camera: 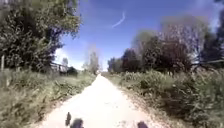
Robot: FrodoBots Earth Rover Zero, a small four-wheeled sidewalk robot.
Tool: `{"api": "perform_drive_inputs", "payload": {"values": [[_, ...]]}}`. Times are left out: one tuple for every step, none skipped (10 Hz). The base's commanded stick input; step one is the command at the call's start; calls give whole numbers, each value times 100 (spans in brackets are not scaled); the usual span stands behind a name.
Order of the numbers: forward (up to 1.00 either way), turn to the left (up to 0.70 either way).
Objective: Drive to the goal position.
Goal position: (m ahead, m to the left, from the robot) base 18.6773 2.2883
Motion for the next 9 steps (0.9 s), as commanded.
{"api": "perform_drive_inputs", "payload": {"values": [[70,0],[70,0],[70,0],[70,0],[70,0],[70,0],[70,0],[70,0],[70,0]]}}
